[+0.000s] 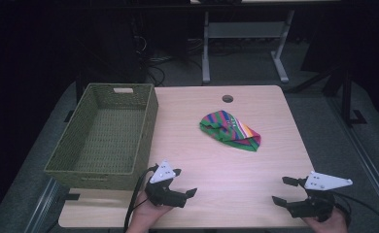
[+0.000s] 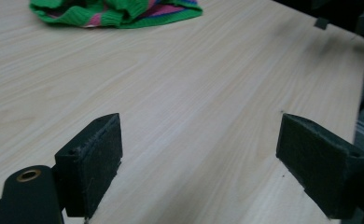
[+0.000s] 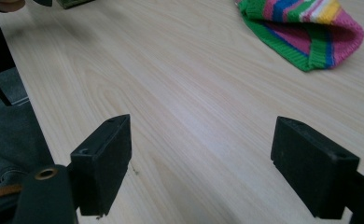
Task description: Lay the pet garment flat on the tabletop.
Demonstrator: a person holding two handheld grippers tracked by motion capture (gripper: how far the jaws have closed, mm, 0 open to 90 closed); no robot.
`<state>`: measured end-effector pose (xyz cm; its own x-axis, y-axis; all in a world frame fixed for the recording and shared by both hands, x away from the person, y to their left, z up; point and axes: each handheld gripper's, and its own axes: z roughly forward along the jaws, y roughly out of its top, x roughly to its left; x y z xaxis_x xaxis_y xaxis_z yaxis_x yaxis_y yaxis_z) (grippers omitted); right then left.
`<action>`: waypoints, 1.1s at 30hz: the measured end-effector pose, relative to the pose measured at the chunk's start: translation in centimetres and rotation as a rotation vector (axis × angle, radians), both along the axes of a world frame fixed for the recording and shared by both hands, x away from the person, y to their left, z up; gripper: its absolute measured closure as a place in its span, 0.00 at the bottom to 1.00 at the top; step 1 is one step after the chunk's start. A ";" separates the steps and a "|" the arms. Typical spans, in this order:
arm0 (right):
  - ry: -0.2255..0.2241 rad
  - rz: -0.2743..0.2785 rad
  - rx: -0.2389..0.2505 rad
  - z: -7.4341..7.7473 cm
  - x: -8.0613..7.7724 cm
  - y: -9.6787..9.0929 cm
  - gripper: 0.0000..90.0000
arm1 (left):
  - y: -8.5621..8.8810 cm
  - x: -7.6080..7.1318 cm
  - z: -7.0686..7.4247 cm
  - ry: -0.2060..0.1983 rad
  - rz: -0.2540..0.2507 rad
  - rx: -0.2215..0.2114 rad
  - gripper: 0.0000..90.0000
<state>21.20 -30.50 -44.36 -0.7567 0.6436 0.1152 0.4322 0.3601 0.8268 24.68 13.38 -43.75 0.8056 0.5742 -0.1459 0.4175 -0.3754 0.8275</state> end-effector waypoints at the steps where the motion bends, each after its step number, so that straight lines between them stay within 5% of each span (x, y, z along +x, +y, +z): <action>1: 0.000 0.000 0.000 0.0 0.0 0.0 0.22 | 0.0 0.0 0.0 0.000 0.000 0.000 0.16; 4: 0.007 0.020 0.005 0.3 0.5 0.4 0.23 | -0.2 0.1 0.0 -0.015 -0.016 0.027 0.16; 11: 0.079 0.065 -0.015 1.5 3.2 1.0 0.23 | 0.3 0.1 0.0 -0.016 -0.026 0.010 0.16; 20: 0.165 0.090 -0.077 3.6 7.2 2.7 0.23 | 0.4 0.1 0.0 -0.029 -0.011 0.044 0.16; 33: 0.185 0.130 -0.110 5.5 11.0 4.4 0.20 | 0.5 0.1 -0.1 -0.025 -0.025 0.040 0.16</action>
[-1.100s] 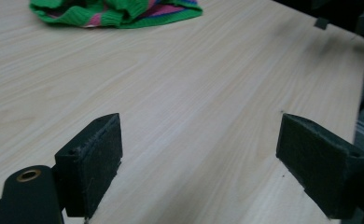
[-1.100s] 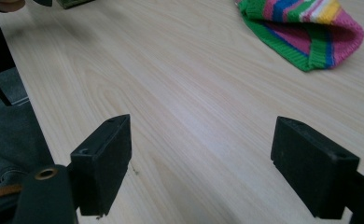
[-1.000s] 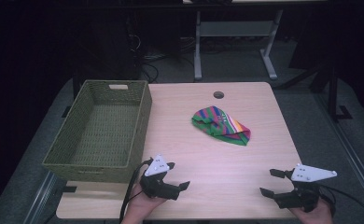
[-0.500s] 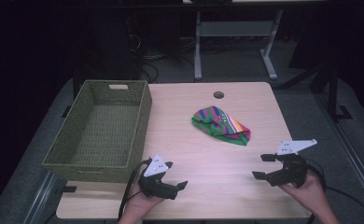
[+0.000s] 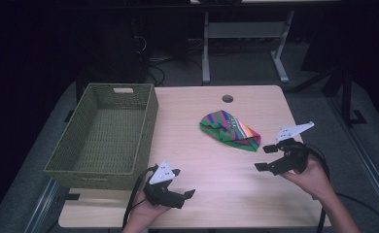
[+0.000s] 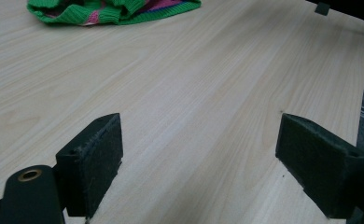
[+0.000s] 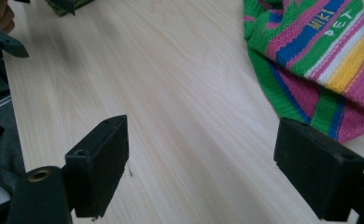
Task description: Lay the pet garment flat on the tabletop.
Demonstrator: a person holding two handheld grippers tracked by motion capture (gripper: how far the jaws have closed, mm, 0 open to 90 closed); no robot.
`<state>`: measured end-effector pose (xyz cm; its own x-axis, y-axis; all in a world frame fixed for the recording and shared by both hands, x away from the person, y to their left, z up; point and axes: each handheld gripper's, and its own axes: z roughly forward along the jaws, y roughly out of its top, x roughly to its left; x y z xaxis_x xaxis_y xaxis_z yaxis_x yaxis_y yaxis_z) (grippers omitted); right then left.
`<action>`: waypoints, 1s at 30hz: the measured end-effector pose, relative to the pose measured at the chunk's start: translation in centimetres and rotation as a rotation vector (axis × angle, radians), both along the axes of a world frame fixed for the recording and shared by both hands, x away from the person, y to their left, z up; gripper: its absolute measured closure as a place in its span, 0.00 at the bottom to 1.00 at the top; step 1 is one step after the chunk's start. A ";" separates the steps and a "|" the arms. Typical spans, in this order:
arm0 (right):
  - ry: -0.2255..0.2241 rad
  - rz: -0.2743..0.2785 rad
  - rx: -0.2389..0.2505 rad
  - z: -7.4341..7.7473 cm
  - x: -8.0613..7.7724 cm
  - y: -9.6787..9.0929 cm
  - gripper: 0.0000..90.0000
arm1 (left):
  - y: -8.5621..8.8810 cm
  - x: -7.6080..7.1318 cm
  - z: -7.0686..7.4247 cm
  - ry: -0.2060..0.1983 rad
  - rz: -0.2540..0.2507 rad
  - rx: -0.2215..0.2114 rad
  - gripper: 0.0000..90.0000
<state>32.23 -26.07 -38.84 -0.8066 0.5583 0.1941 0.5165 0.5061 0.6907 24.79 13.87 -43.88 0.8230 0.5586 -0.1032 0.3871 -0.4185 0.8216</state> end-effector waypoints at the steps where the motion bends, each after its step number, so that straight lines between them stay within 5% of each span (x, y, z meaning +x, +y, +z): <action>1: 0.002 0.004 0.002 0.3 0.5 0.1 0.20 | 0.1 0.1 0.0 -0.003 -0.004 0.002 0.16; 8: 0.009 0.035 0.018 1.7 2.3 0.8 0.19 | 0.4 0.3 0.0 0.003 0.016 -0.014 0.16; 13: 0.008 0.048 -0.018 2.3 3.9 1.6 0.20 | 0.5 0.4 0.0 0.008 0.017 -0.016 0.16; 30: 0.056 0.039 -0.099 1.8 8.8 3.6 0.22 | 0.7 0.7 0.0 0.018 0.014 -0.035 0.16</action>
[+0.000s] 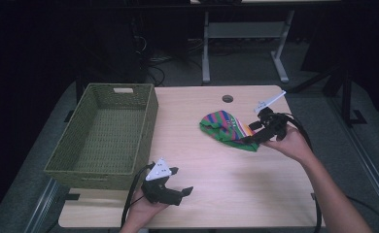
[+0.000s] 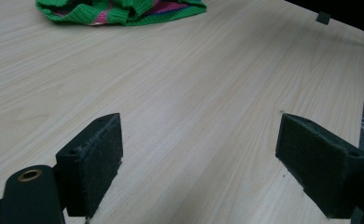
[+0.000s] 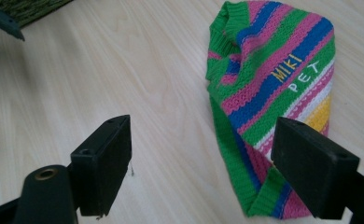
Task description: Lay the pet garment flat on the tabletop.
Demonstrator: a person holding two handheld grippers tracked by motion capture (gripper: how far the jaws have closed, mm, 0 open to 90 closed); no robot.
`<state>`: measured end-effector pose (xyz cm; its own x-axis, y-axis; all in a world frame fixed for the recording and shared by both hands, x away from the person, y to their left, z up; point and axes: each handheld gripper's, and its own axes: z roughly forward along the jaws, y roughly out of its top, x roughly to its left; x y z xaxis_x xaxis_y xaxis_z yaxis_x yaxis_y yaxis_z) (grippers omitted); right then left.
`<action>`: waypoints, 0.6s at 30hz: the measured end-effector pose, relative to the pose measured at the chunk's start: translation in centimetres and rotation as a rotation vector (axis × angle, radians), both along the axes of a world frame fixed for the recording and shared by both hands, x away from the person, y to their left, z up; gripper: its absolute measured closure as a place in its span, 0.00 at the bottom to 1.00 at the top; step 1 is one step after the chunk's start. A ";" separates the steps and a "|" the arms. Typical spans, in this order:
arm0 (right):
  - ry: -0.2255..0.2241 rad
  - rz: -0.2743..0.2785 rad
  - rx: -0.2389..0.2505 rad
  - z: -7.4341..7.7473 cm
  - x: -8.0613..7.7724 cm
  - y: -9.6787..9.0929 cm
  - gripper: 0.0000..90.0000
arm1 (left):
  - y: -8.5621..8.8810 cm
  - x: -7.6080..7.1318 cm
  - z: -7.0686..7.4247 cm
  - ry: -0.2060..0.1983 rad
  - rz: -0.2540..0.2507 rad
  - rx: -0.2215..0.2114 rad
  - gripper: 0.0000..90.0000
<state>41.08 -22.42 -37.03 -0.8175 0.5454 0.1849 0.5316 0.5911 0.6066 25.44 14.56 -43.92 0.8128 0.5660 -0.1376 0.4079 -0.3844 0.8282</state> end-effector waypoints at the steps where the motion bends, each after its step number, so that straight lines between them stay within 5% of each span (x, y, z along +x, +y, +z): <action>1: 0.006 0.001 -0.001 -0.2 0.6 0.3 0.22 | 0.0 0.0 0.0 0.000 0.000 -0.003 0.16; 18: 0.028 -0.016 -0.074 -1.7 3.2 3.0 0.22 | 0.1 0.1 0.1 0.004 -0.012 -0.016 0.16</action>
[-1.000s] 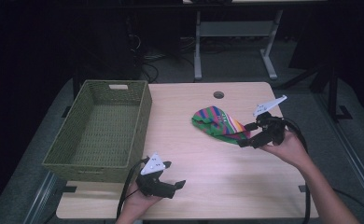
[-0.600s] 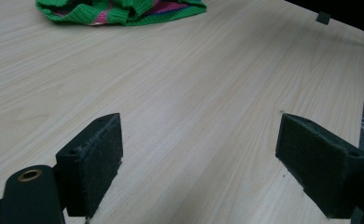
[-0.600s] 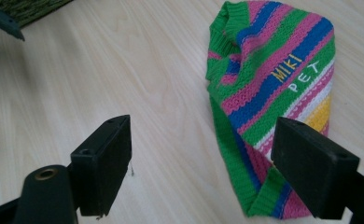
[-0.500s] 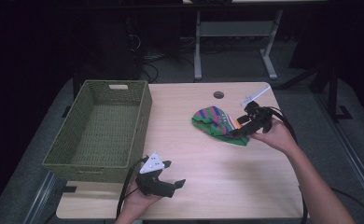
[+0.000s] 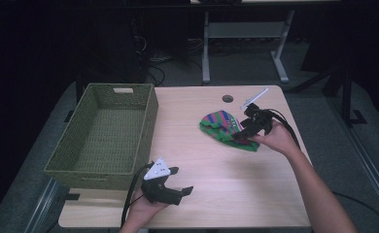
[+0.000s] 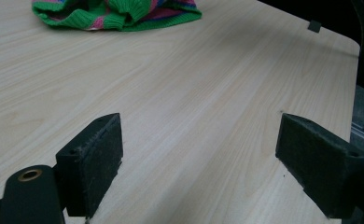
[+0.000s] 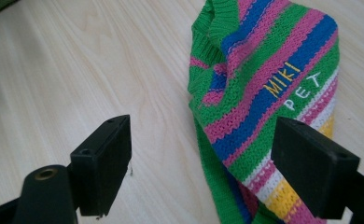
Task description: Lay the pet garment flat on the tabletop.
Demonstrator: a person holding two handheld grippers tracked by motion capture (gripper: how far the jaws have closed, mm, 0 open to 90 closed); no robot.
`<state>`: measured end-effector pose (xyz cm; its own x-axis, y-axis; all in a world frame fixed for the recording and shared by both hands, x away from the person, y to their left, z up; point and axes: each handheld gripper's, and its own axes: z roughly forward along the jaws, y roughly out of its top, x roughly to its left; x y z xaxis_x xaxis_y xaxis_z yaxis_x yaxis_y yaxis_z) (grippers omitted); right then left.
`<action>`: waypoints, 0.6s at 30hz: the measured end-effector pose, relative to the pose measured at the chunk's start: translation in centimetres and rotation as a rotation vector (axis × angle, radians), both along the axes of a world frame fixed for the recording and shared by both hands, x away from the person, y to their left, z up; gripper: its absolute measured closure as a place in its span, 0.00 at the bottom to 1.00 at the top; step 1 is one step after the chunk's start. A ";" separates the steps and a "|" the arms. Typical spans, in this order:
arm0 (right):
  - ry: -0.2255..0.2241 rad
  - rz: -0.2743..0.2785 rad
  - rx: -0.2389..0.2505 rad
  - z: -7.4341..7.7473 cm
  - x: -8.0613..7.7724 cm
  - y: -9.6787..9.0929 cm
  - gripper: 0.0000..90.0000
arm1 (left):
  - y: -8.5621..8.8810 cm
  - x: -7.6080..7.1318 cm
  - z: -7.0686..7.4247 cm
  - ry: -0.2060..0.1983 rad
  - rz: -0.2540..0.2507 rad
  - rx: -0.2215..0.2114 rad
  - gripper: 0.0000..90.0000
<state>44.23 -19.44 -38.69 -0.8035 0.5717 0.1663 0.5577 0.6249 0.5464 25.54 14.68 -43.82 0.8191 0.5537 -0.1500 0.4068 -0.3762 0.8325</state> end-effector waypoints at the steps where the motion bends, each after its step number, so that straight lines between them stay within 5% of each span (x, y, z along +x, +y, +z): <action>1: 0.007 -0.001 0.001 -0.1 0.2 0.2 0.22 | 0.0 0.0 0.0 0.001 0.000 0.002 0.16; 18: 0.023 -0.029 -0.036 -2.6 2.2 2.4 0.23 | -0.2 -0.2 0.1 -0.003 -0.008 0.005 0.16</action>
<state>46.48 -17.02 -41.33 -0.7825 0.6007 0.1639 0.5883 0.6272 0.5104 25.34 14.51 -43.70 0.8237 0.5482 -0.1449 0.4015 -0.3834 0.8317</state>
